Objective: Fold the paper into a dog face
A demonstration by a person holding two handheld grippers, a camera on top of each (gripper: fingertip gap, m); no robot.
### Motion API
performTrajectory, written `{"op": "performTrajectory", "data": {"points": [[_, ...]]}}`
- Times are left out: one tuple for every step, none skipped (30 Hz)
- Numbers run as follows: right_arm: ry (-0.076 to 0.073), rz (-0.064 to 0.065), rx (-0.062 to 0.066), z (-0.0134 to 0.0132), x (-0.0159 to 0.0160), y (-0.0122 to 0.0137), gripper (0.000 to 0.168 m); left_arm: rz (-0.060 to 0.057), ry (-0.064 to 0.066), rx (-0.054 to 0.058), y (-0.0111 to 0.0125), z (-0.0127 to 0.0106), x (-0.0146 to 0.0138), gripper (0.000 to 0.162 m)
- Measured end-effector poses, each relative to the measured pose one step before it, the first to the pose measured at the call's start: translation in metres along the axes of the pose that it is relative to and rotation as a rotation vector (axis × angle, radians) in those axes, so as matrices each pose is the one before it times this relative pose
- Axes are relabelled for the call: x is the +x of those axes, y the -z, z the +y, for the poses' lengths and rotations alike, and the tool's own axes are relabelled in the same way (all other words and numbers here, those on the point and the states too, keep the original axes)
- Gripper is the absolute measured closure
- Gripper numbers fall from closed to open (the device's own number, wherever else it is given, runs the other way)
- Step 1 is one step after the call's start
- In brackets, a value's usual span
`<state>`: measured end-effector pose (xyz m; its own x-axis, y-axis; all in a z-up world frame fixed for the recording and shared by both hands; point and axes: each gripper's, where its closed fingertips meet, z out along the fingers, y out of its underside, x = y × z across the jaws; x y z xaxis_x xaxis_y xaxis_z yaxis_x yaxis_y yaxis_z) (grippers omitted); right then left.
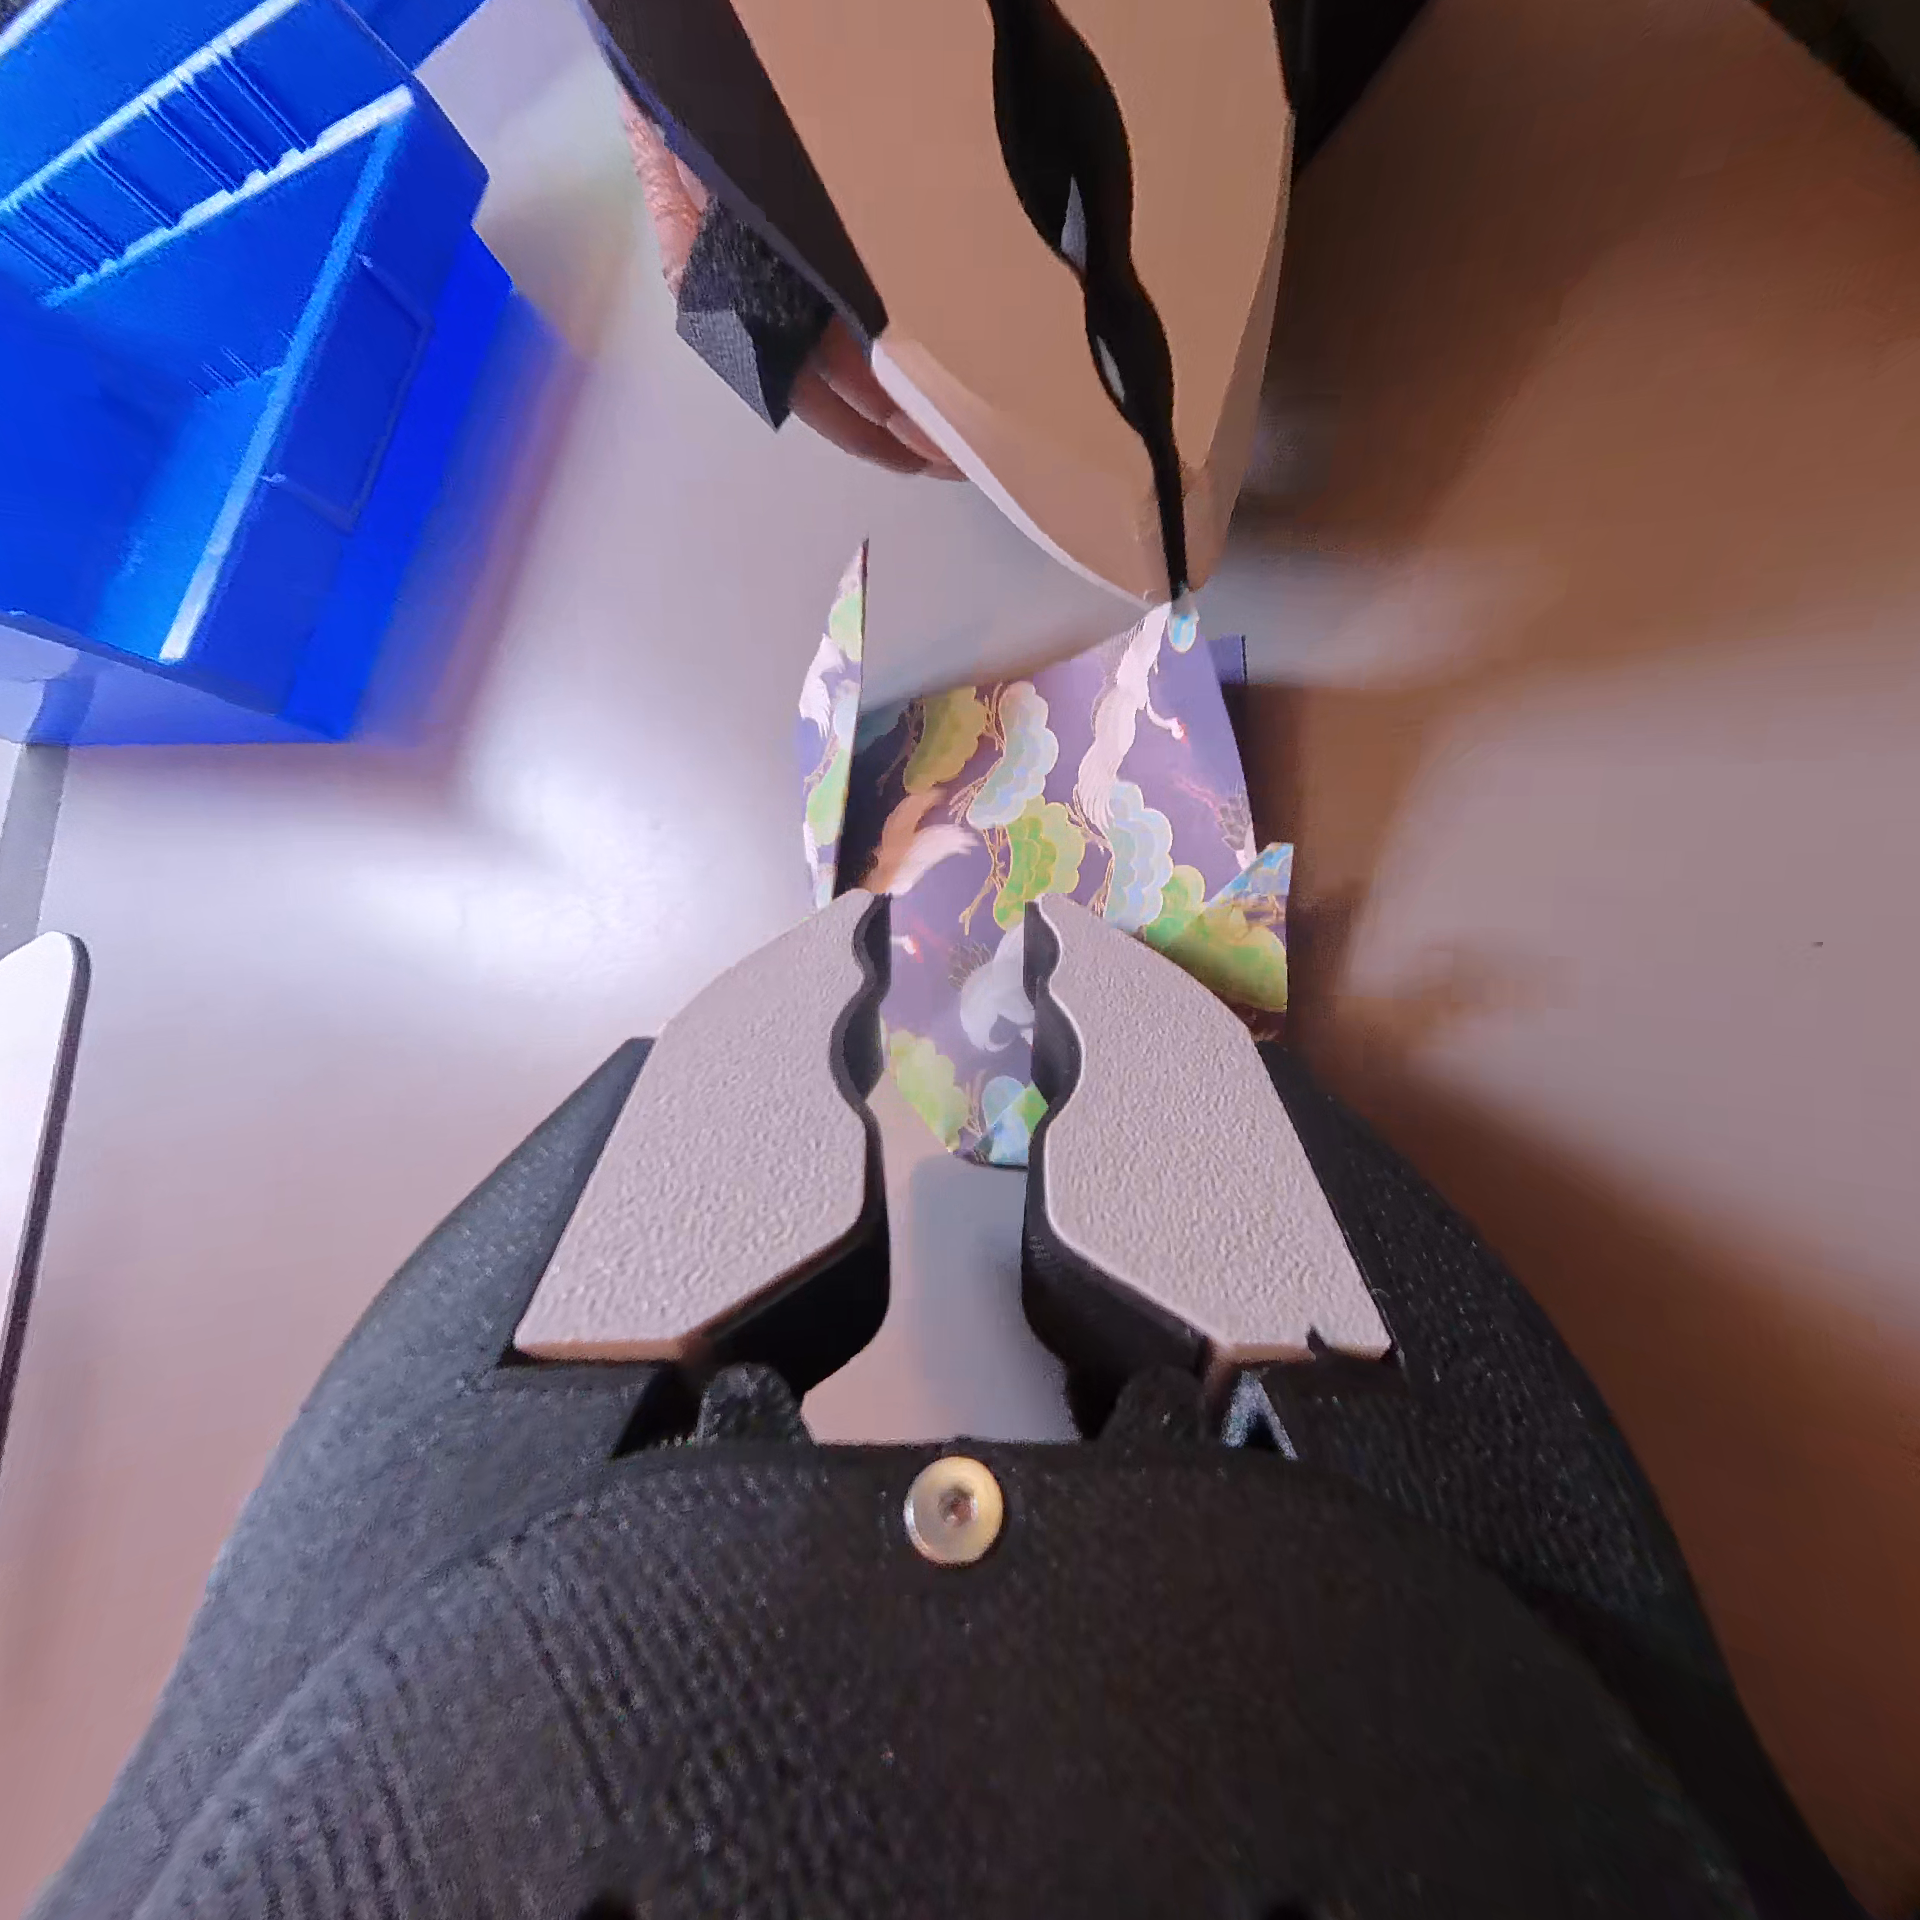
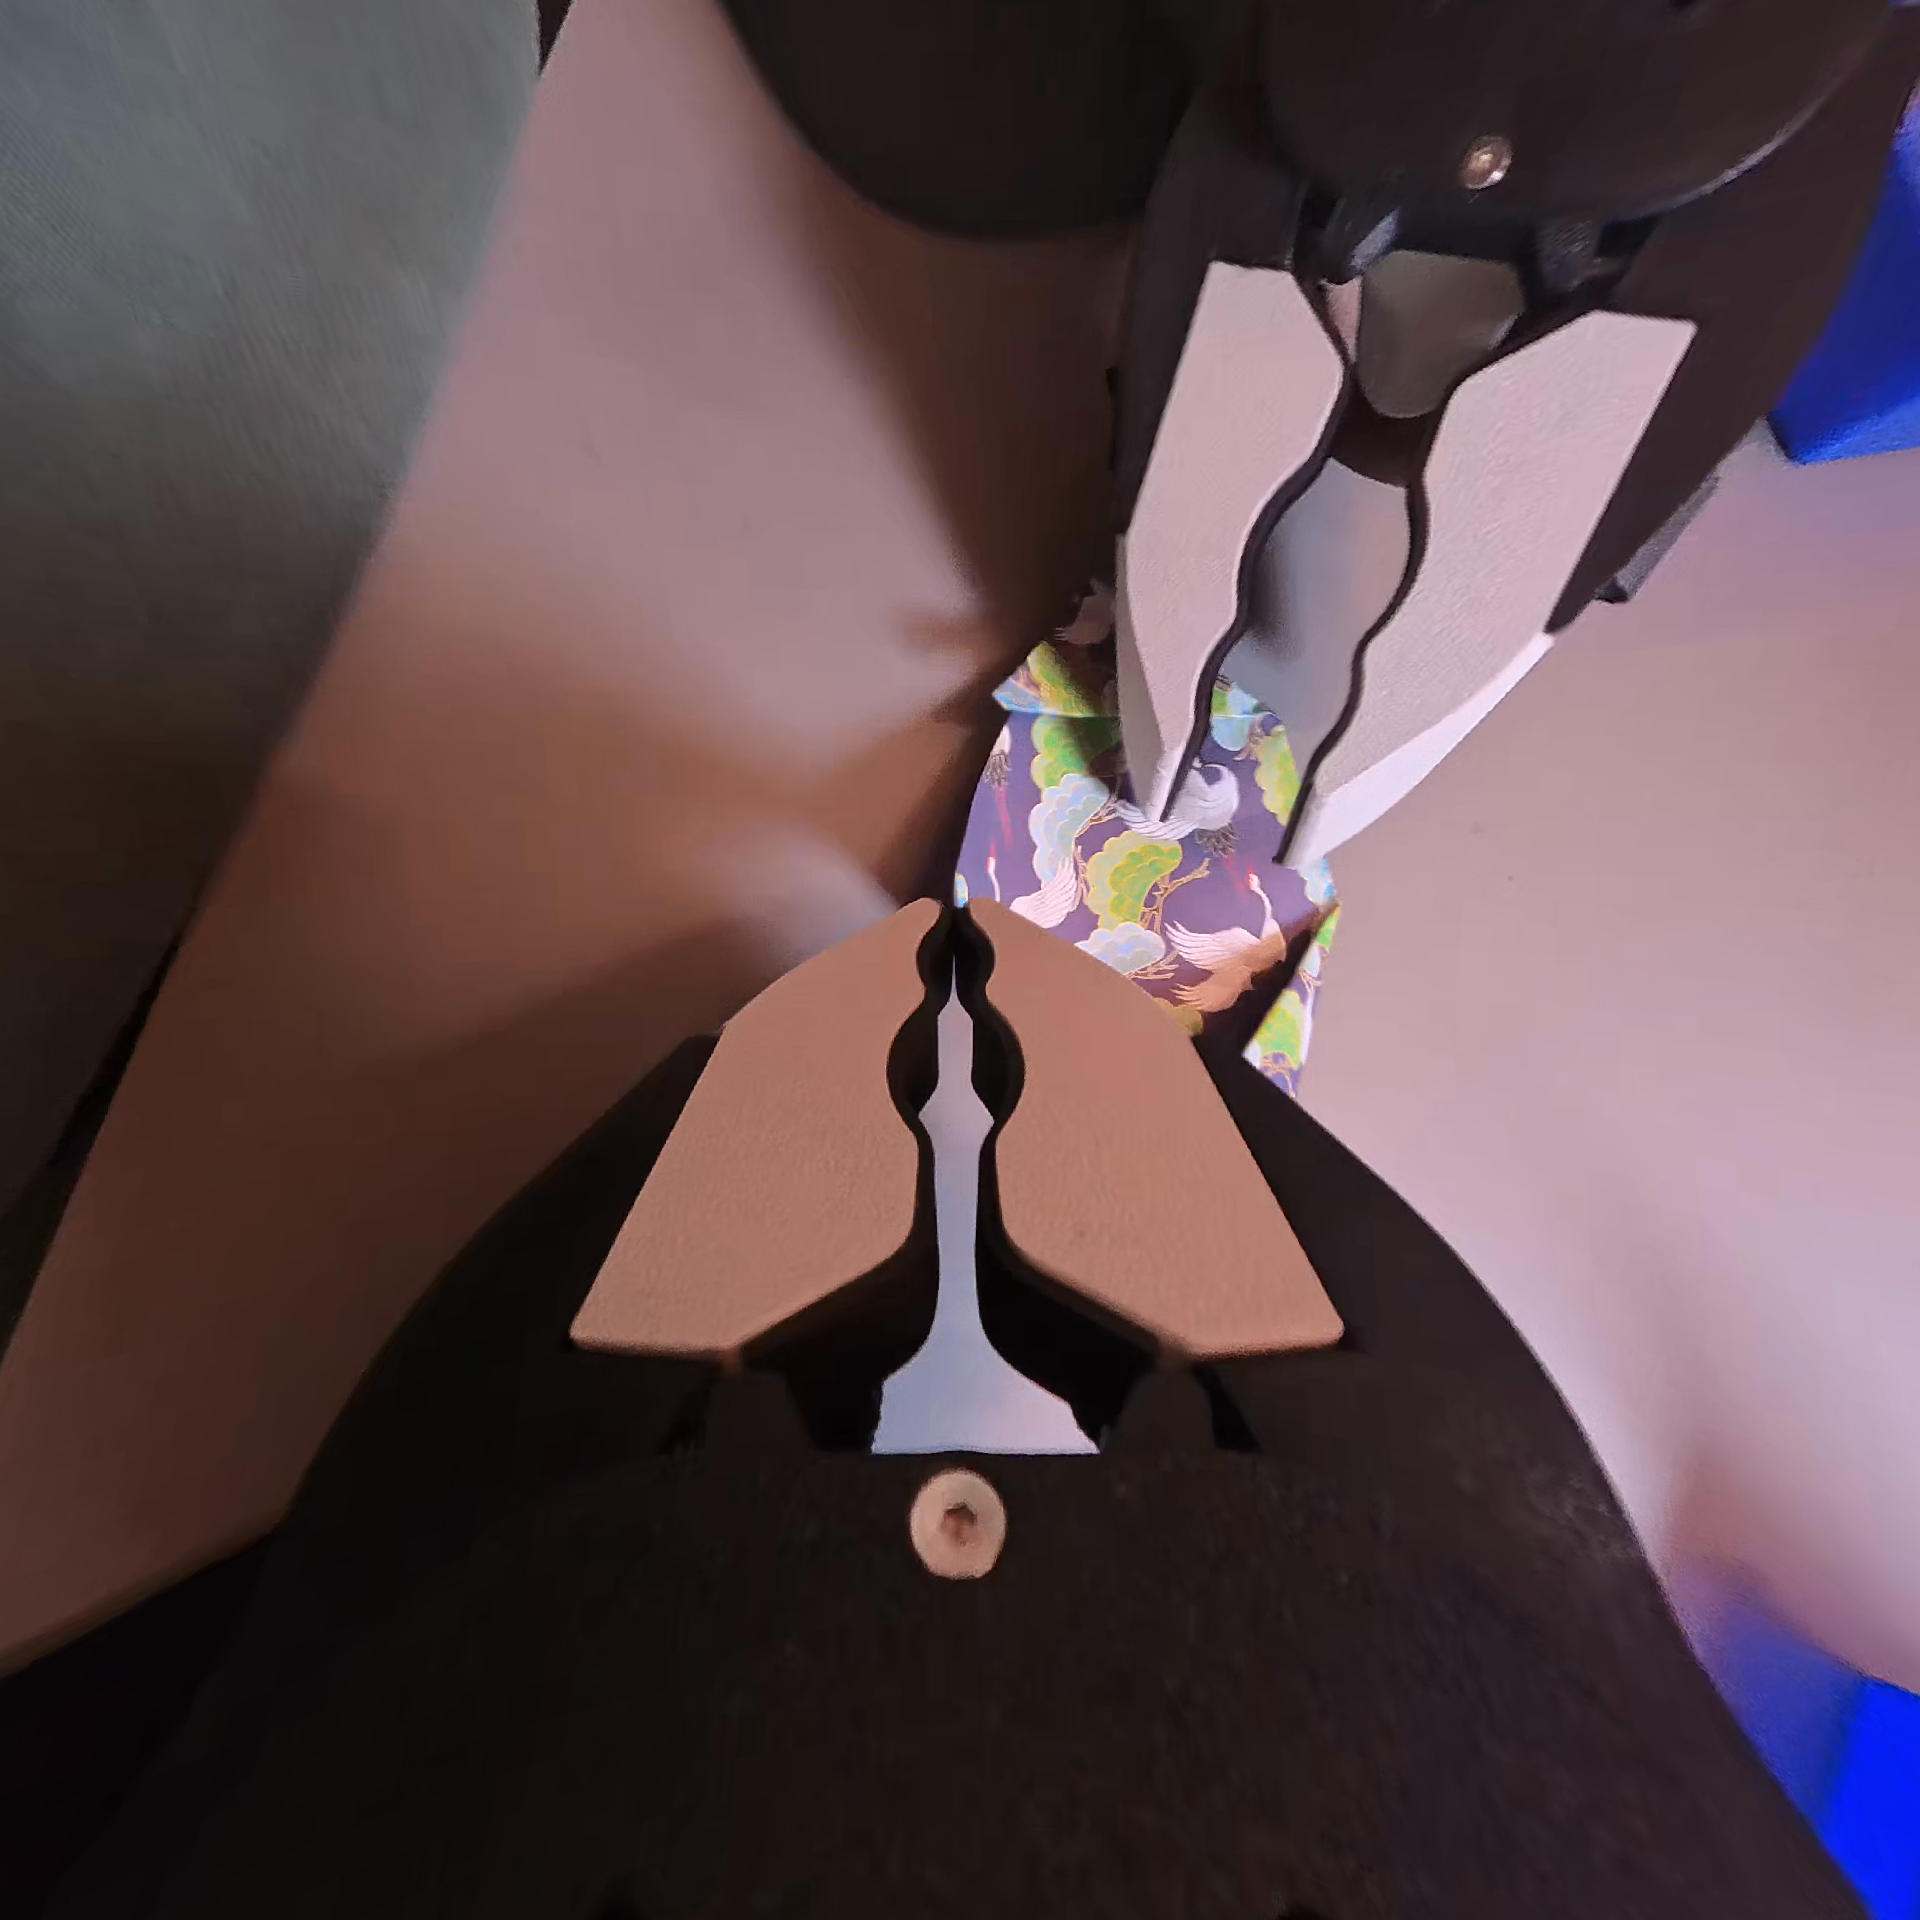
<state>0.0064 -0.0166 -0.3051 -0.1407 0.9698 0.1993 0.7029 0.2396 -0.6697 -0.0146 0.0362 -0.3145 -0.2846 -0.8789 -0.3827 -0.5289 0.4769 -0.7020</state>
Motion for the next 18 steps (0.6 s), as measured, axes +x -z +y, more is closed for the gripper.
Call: {"op": "performTrajectory", "data": {"points": [[-0.0203,-0.0003,0.0108,-0.00118,0.00176,0.00136,0.168,-0.0013,0.0175,0.0281,0.00319,-0.00541,-0.00104,0.137],[-0.0204,-0.0020,0.0072,-0.00064,0.00157,0.00105,0.168,-0.0015,0.0205,0.0361,0.00417,-0.00695,-0.00132,0.136],[-0.0176,-0.0016,0.0072,-0.00067,0.00140,0.00079,0.168,-0.0016,0.0220,0.0361,0.00427,-0.00730,-0.00133,0.136],[-0.0135,-0.0026,0.0053,-0.00038,0.00081,0.00033,0.168,0.0031,0.0183,0.0273,0.00389,-0.00634,-0.00013,0.135],[-0.0086,-0.0005,0.0016,-0.00011,0.00073,-0.00002,0.168,0.0088,0.0105,0.0122,0.00253,-0.00404,0.00177,0.133],[-0.0055,0.0040,-0.0024,0.00028,0.00113,-0.00036,0.168,0.0150,0.0030,-0.0055,0.00109,-0.00108,0.00374,0.131],[-0.0067,0.0045,-0.0036,0.00029,0.00123,-0.00028,0.168,0.0136,-0.0063,-0.0176,-0.00022,0.00096,0.00464,0.129],[-0.0109,0.0044,-0.0010,-0.00004,0.00144,-0.00014,0.168,0.0172,-0.0151,-0.0233,-0.00098,0.00186,0.00585,0.128],[-0.0162,0.0056,-0.0007,-0.00008,0.00193,0.00001,0.168,0.0218,-0.0144,-0.0232,-0.00147,0.00168,0.00671,0.127],[-0.0194,0.0040,-0.0003,-0.00012,0.00200,0.00036,0.168,0.0131,-0.0109,-0.0208,-0.00159,0.00116,0.00484,0.127],[-0.0193,-0.0039,0.0067,-0.00088,0.00111,0.00078,0.168,-0.0001,-0.0142,-0.0234,-0.00172,0.00160,0.00234,0.126],[-0.0225,-0.0084,0.0171,-0.00255,0.00039,0.00126,0.168,-0.0045,-0.0221,-0.0355,-0.00186,0.00384,0.00126,0.126],[-0.0255,-0.0107,0.0216,-0.00347,0.00030,0.00174,0.168,-0.0119,-0.0269,-0.0429,-0.00228,0.00534,-0.00014,0.126],[-0.0230,-0.0080,0.0216,-0.00384,0.00050,0.00182,0.168,-0.0155,-0.0258,-0.0374,-0.00246,0.00480,-0.00075,0.126],[-0.0175,-0.0049,0.0199,-0.00376,0.00072,0.00194,0.168,-0.0172,-0.0199,-0.0290,-0.00248,0.00363,-0.00104,0.128],[-0.0128,-0.0049,0.0168,-0.00332,0.00041,0.00153,0.168,-0.0160,-0.0161,-0.0242,-0.00210,0.00316,-0.00130,0.134],[-0.0090,-0.0030,0.0132,-0.00263,0.00039,0.00116,0.168,-0.0227,-0.0157,-0.0205,-0.00151,0.00271,-0.00262,0.140],[-0.0040,0.0003,0.0087,-0.00181,0.00054,0.00065,0.168,-0.0183,-0.0128,-0.0119,-0.00061,0.00176,-0.00237,0.147]]}}
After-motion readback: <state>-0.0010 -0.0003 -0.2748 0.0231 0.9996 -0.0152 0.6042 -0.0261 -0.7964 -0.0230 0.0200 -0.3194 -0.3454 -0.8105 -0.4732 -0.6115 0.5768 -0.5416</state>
